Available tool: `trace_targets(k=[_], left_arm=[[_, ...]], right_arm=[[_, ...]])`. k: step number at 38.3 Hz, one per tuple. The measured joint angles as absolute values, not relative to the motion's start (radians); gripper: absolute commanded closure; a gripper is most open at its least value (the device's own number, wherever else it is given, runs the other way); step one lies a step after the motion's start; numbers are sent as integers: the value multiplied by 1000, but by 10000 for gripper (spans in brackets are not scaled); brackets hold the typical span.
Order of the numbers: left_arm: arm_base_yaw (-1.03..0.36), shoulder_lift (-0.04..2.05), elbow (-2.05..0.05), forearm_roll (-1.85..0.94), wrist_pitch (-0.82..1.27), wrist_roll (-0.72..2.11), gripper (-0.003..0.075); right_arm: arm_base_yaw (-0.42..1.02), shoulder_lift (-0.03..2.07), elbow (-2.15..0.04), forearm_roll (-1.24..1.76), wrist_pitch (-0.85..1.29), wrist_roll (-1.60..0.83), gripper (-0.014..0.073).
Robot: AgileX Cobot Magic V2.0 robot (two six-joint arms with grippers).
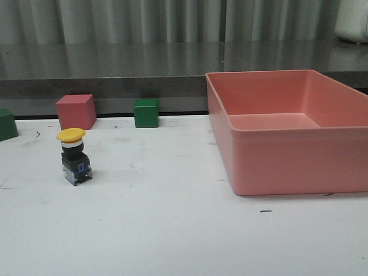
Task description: Place and stand button with both arms
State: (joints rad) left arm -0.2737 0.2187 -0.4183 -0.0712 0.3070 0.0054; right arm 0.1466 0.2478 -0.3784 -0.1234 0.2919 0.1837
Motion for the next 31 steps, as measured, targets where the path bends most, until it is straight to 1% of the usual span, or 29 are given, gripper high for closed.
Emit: trace_targets(k=[10, 15, 22, 31], left_arm=[[-75, 7, -192, -73, 257, 5, 740], [-6, -5, -102, -73, 237, 7, 740], [35, -5, 3, -75, 215, 7, 740], [37, -5, 3, -75, 200, 7, 740]], right_arm=[[147, 248, -378, -123, 290, 184, 664], [147, 248, -378, -123, 288, 184, 664], [147, 248, -378, -123, 288, 184, 664], [147, 248, -378, -123, 288, 184, 664]])
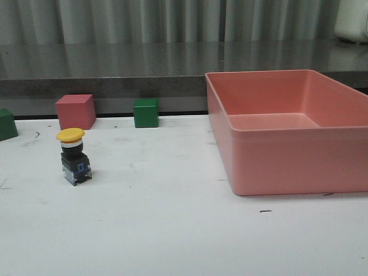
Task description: Place and stand button with both arms
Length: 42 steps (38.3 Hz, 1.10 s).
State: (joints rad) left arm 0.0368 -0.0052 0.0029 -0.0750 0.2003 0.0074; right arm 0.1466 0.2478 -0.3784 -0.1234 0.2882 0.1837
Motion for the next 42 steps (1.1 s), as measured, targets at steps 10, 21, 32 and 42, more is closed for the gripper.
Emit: trace_targets(k=[10, 21, 32, 42], left_arm=[[37, -5, 3, -75, 194, 7, 740], [37, -5, 3, -75, 194, 7, 740], [37, -5, 3, -75, 194, 7, 740], [37, -5, 3, -75, 194, 7, 741]], right_arm=[[147, 248, -378, -123, 287, 184, 664], [147, 248, -378, -123, 287, 184, 664], [147, 248, -378, -123, 287, 184, 664], [139, 247, -329, -124, 256, 184, 664]])
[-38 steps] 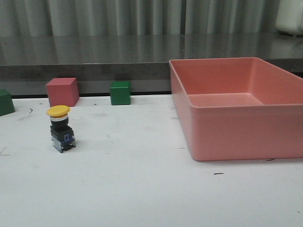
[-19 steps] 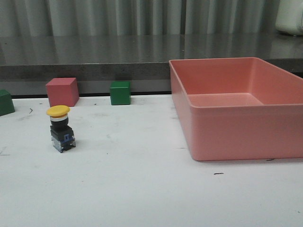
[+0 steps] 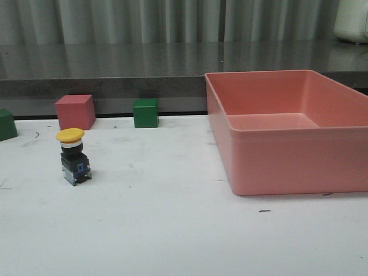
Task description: Place and stand button with both arms
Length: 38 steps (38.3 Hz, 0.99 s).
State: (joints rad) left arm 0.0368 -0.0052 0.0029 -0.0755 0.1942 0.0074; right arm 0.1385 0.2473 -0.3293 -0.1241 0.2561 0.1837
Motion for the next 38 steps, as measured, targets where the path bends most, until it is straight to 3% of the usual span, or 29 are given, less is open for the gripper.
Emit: trace_targets(k=[17, 38], left_arm=[[37, -5, 3, -75, 192, 7, 740], [37, -5, 3, -75, 192, 7, 740]], right_arm=[[75, 5, 10, -97, 184, 184, 664], [67, -9, 26, -74, 212, 184, 664]])
